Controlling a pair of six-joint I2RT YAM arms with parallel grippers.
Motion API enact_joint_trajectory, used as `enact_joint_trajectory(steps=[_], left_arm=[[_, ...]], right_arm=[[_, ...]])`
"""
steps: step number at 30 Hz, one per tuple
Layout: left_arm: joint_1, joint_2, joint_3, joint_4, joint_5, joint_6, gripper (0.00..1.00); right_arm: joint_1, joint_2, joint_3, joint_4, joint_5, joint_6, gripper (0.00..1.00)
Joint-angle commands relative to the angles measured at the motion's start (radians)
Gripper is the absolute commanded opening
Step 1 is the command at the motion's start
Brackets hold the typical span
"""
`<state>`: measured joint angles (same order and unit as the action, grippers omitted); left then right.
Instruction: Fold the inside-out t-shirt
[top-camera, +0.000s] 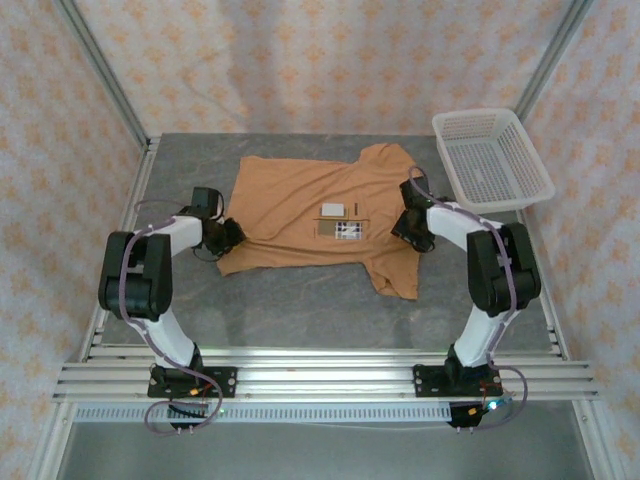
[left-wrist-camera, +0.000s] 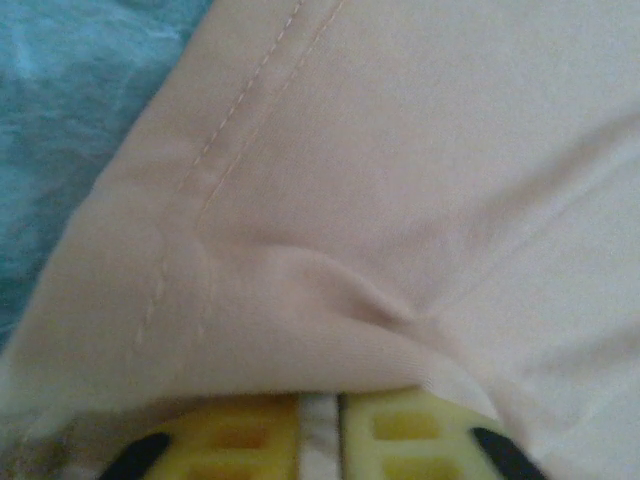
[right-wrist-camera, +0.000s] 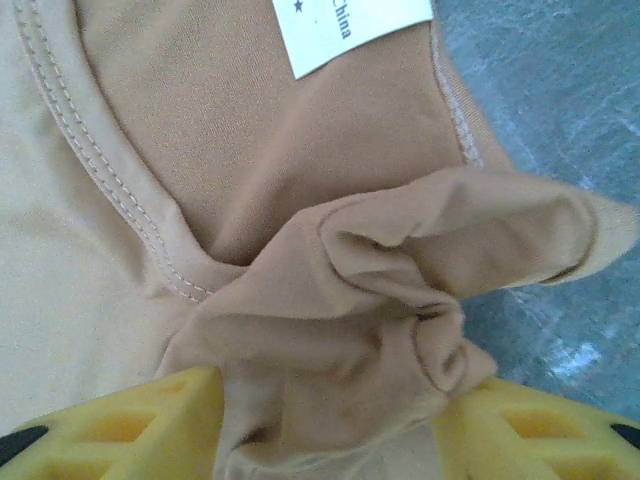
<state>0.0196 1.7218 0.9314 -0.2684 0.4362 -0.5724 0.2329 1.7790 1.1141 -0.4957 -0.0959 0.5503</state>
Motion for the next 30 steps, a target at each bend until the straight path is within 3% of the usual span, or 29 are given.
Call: enact_joint_trajectory(steps=[1,6,11,18,27,30], left_arm=[[0.004,-0.142,-0.041,-0.122,-0.057,0.032,0.32],[0.003,-0.388,-0.128,-0.240,-0.108,0.060,0.34],[0.010,-0.486,-0.228,-0.260,-0.126,0.049,0.34],[0.017,-0.427,-0.308,-0.160,-0.083,0.007,0.35],[0.017,-0.337,-0.316,-0.105,-0.126,0.009,0.34],[0.017,-0.334,-0.316,-0.101,-0.140,0.013,0.22]], right_arm=[[0.000,-0.114,0.011,-0.145,-0.014,-0.068,0.57],[0.059,-0.351,-0.094,-0.215,-0.047,-0.063,0.58],[0.110,-0.539,-0.265,-0.225,-0.052,0.003,0.56],[0.117,-0.742,-0.409,-0.273,-0.083,0.051,0.49],[0.118,-0.762,-0.512,-0.261,-0.137,0.091,0.52],[0.124,-0.767,-0.555,-0.226,-0.159,0.114,0.52]])
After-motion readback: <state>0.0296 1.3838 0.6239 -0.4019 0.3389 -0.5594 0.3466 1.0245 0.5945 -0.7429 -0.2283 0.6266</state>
